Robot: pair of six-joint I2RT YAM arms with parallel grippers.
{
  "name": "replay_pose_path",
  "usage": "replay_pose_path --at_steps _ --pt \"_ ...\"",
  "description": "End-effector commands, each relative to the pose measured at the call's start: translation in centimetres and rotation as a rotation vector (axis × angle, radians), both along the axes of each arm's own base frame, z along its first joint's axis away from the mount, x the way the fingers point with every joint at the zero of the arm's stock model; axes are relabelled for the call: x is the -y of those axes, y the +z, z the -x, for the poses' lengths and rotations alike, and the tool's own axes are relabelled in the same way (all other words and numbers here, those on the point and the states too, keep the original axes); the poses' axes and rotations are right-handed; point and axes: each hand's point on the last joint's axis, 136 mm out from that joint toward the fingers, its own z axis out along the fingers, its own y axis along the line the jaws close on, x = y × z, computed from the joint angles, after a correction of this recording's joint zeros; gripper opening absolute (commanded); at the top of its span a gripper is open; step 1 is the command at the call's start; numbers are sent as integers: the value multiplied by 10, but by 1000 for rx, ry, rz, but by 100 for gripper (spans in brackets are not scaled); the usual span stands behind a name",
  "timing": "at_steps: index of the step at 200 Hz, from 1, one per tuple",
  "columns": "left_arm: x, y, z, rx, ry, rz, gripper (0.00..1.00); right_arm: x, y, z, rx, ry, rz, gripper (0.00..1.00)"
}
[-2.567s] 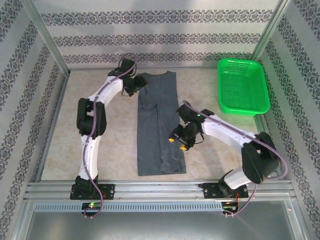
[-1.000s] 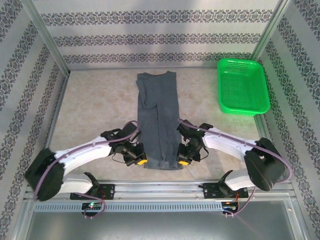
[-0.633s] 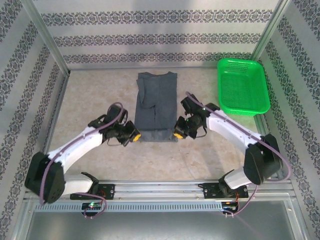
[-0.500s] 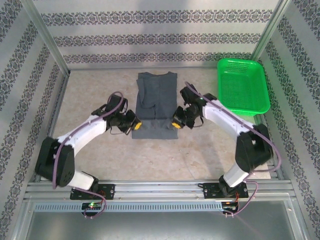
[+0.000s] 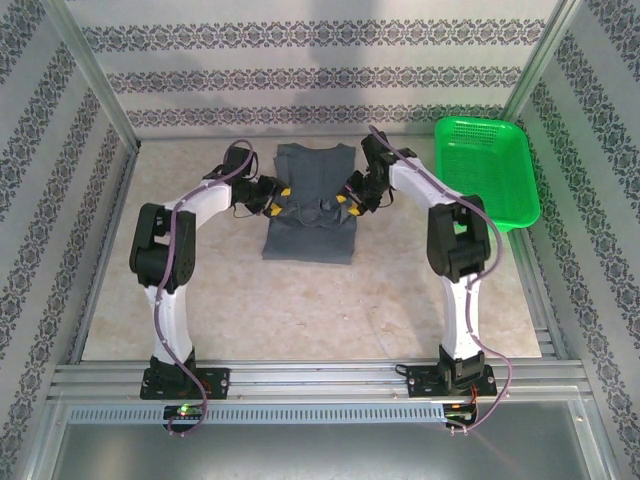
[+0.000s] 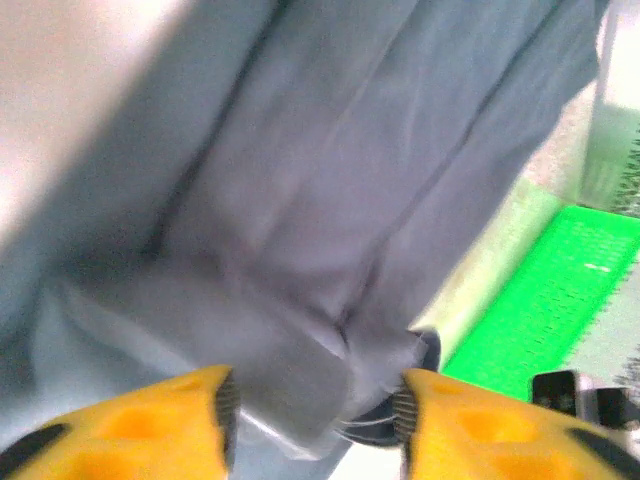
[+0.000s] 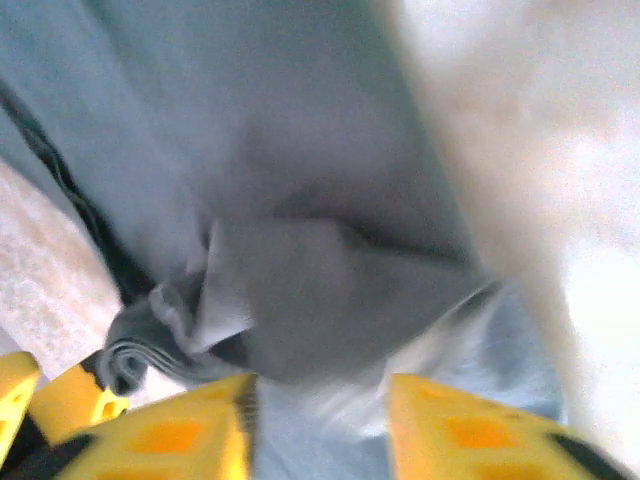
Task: Fold and stack the t-shirts
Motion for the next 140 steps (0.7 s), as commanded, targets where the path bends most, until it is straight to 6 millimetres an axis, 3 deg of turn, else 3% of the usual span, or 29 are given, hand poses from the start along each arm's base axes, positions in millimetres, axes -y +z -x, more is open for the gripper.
replay_pose_path --at_steps 1,15,37,61,83,111,129,140 --pt "-29 17 -11 75 14 -81 59 6 14 -12 50 71 6 54" --pt "-39 27 6 92 27 -129 59 20 29 -9 97 86 49 59" --pt "-44 21 62 49 23 -182 59 38 43 16 140 109 115 62" --pt "-42 -2 110 10 37 -134 58 41 32 61 102 120 122 61" --pt "-38 -15 112 8 12 -117 55 41 14 91 77 95 113 57" --pt "-23 1 88 68 -53 -102 40 31 3 95 78 79 54 46" --pt "-33 -10 109 -42 -124 -228 39 24 -9 106 20 105 64 45" --pt "-42 -19 127 -110 -150 -285 44 19 -17 118 -18 114 68 47"
